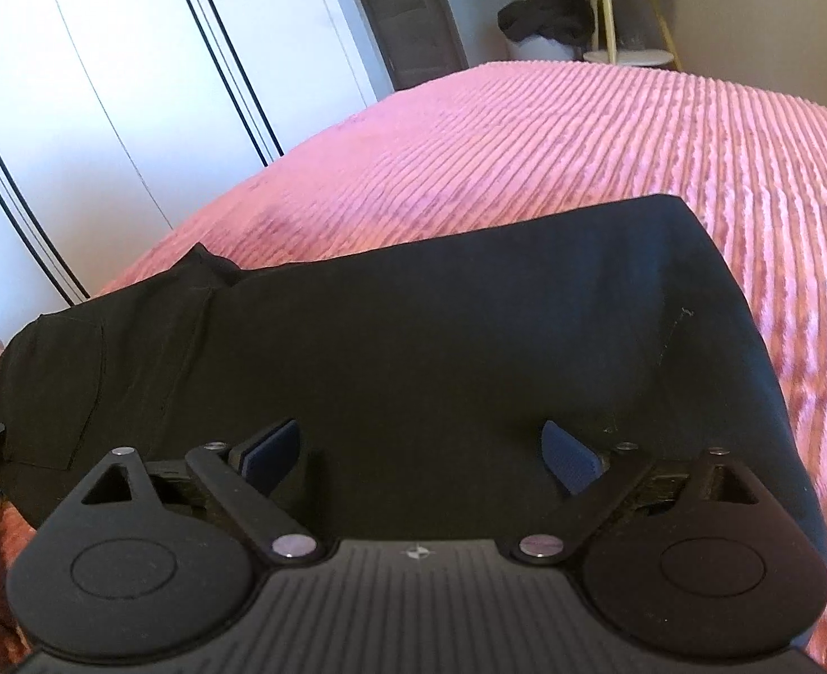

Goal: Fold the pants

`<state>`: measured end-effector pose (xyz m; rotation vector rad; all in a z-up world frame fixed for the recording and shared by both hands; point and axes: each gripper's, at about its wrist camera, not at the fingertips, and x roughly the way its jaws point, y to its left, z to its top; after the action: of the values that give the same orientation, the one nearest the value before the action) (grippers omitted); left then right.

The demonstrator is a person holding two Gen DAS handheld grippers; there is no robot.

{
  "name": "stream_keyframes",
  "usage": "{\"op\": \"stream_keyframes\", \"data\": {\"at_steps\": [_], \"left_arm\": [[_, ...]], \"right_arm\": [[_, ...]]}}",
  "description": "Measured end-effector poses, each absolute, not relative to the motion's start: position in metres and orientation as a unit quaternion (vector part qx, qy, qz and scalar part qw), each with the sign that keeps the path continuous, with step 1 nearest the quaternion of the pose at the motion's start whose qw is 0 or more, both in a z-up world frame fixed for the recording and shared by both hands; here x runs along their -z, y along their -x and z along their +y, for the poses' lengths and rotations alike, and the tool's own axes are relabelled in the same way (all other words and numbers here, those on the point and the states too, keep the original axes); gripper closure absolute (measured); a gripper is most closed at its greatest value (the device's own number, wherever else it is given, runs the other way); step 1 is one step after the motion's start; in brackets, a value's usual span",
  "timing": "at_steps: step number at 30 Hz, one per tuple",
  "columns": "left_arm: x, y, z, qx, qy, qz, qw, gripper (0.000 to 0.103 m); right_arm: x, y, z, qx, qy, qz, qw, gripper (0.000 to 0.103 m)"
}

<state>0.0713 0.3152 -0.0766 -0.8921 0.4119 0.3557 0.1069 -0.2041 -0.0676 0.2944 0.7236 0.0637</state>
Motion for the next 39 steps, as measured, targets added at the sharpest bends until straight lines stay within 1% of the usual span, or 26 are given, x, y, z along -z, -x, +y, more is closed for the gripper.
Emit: {"op": "stream_keyframes", "data": {"at_steps": [3,4,6,8,11,12,13,14,15,16,17,18,20,22,24,26,27,28,29,30,31,33,34,35,37,39], "left_arm": [[0.068,-0.066,0.311,-0.146,0.412,0.161,0.885,0.073],[0.065,-0.065,0.311,-0.139,0.413,0.150,0.888,0.075],[0.059,-0.059,0.312,-0.131,0.418,0.131,0.889,0.078],[0.052,-0.055,0.308,-0.137,0.403,0.122,0.897,0.078],[0.047,-0.054,0.304,-0.180,0.392,0.145,0.890,0.071],[0.046,-0.056,0.303,-0.200,0.387,0.149,0.888,0.060],[0.041,-0.056,0.297,-0.237,0.363,0.150,0.888,0.052],[0.034,-0.054,0.290,-0.290,0.323,0.137,0.890,0.039],[0.028,-0.050,0.284,-0.330,0.290,0.116,0.891,0.023],[0.021,-0.047,0.280,-0.355,0.264,0.086,0.893,0.017],[0.014,-0.046,0.277,-0.347,0.259,0.067,0.899,0.015],[0.010,-0.050,0.276,-0.318,0.266,0.068,0.908,0.014],[0.007,-0.073,0.266,-0.230,0.280,0.114,0.925,0.013],[0.007,-0.099,0.237,-0.167,0.248,0.147,0.943,0.013],[0.007,-0.130,0.195,-0.107,0.166,0.192,0.961,0.013],[0.009,-0.154,0.145,-0.044,0.054,0.213,0.975,0.013],[0.011,-0.163,0.125,-0.021,0.008,0.215,0.976,0.013],[0.013,-0.172,0.106,0.002,-0.029,0.214,0.976,0.013],[0.016,-0.181,0.089,0.034,-0.050,0.216,0.974,0.010],[0.018,-0.191,0.076,0.056,-0.055,0.226,0.971,0.008],[0.023,-0.200,0.064,0.075,-0.053,0.240,0.966,0.008],[0.044,-0.235,0.048,0.100,-0.045,0.307,0.945,0.008],[0.059,-0.250,0.048,0.089,-0.046,0.331,0.938,0.007],[0.070,-0.259,0.046,0.078,-0.048,0.334,0.938,0.000],[0.076,-0.270,0.046,0.070,-0.044,0.334,0.939,0.000],[0.074,-0.275,0.048,0.052,-0.031,0.326,0.943,0.000]], "right_arm": [[0.069,-0.109,-0.204,-0.034,-0.144,0.347,0.926,0.005],[0.068,-0.110,-0.205,-0.034,-0.142,0.346,0.927,0.005],[0.067,-0.113,-0.207,-0.035,-0.143,0.344,0.927,0.005],[0.065,-0.113,-0.211,-0.037,-0.153,0.342,0.926,0.005],[0.063,-0.111,-0.221,-0.037,-0.194,0.338,0.920,0.005],[0.062,-0.112,-0.223,-0.036,-0.203,0.336,0.919,0.005],[0.062,-0.113,-0.224,-0.035,-0.205,0.334,0.919,0.005],[0.062,-0.114,-0.224,-0.034,-0.203,0.331,0.921,0.005],[0.062,-0.116,-0.222,-0.033,-0.196,0.329,0.923,0.005],[0.063,-0.118,-0.220,-0.031,-0.188,0.328,0.925,0.005],[0.063,-0.120,-0.218,-0.028,-0.183,0.324,0.928,0.005],[0.062,-0.122,-0.216,-0.025,-0.182,0.319,0.930,0.006],[0.060,-0.127,-0.216,-0.019,-0.190,0.307,0.932,0.008],[0.060,-0.136,-0.213,-0.003,-0.197,0.296,0.935,0.012],[0.059,-0.146,-0.211,0.007,-0.193,0.288,0.938,0.030],[0.061,-0.153,-0.211,0.021,-0.191,0.284,0.939,0.040],[0.064,-0.156,-0.211,0.026,-0.188,0.282,0.940,0.042],[0.066,-0.157,-0.210,0.026,-0.181,0.280,0.942,0.042],[0.069,-0.159,-0.208,0.024,-0.164,0.276,0.947,0.042],[0.071,-0.160,-0.206,0.022,-0.152,0.274,0.949,0.042],[0.072,-0.161,-0.206,0.020,-0.147,0.271,0.951,0.041],[0.076,-0.160,-0.208,0.015,-0.155,0.262,0.952,0.040],[0.078,-0.161,-0.211,0.013,-0.163,0.259,0.952,0.040],[0.079,-0.163,-0.212,0.011,-0.169,0.257,0.952,0.040],[0.082,-0.167,-0.212,0.008,-0.173,0.252,0.952,0.039],[0.082,-0.168,-0.209,0.005,-0.163,0.249,0.955,0.034]]}}
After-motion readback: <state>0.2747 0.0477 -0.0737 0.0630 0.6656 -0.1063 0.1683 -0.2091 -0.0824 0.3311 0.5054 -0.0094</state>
